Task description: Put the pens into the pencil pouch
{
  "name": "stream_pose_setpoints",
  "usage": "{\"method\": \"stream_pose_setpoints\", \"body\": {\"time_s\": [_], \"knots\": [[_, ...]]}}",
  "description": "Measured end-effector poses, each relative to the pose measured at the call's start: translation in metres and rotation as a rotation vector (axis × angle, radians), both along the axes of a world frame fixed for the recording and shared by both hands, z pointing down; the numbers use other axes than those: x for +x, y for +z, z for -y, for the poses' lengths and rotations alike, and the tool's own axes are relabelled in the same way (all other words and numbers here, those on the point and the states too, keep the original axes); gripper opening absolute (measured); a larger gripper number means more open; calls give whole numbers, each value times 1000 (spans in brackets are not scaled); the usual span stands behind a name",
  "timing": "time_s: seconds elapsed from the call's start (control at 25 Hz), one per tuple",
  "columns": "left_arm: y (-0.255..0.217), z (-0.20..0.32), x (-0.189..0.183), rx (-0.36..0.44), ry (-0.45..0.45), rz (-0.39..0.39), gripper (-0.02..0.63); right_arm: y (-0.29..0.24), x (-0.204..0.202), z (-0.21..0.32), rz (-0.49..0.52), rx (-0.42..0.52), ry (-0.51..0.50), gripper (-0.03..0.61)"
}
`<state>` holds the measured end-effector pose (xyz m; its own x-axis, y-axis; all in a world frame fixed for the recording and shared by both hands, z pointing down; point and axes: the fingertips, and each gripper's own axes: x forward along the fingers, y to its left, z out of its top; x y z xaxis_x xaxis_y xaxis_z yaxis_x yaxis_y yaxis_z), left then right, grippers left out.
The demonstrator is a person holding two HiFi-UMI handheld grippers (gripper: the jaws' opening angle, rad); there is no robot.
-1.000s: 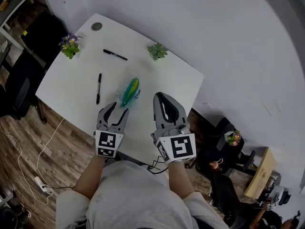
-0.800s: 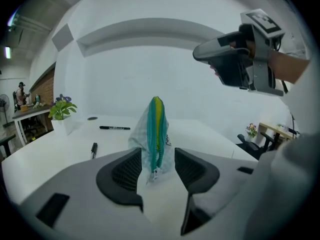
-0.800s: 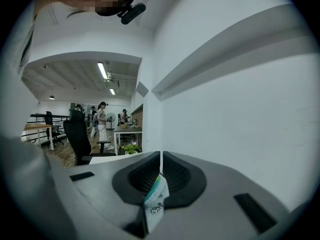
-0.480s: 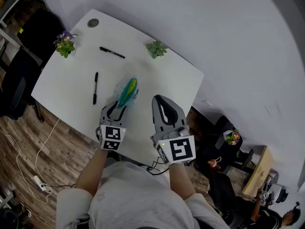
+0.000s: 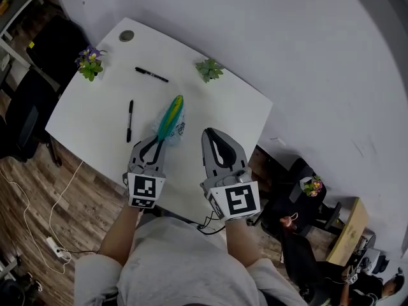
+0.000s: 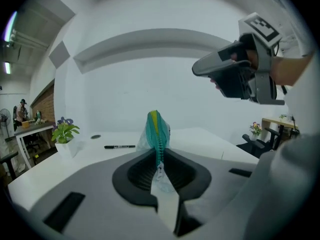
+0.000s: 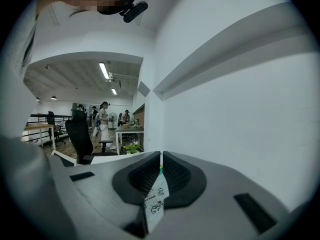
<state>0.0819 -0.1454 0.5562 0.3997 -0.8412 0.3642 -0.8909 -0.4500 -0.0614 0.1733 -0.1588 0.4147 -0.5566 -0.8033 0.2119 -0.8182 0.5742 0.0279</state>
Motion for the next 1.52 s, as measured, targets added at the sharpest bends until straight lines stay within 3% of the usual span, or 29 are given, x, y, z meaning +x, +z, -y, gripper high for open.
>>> {"method": "stream_pose_setpoints", "body": {"time_s": [0.32,0.56,0.68,0.88,1.04,1.36,1.52], "knots": [[-58,-4,-2,69,73,-48,60,-12,-3,-5,21,28,-8,35],[-89,-14,-14,111,76,-73,60,-25,-4,-11,68,64,-20,35],[-108,-20,-19,155,78,-86,60,-42,-10,-19,134,113,-91,35],[-136,-28,-31,223,53,-43,60,-64,-23,-31,214,188,-207,35],[-155,-32,-46,256,21,-52,60,-64,-33,-25,295,137,-199,35],[-172,-26,-90,276,-3,-80,60,-69,-68,-14,307,97,-176,35],[-179,-17,-115,279,33,-98,60,-73,-85,-2,305,69,-102,35]]}}
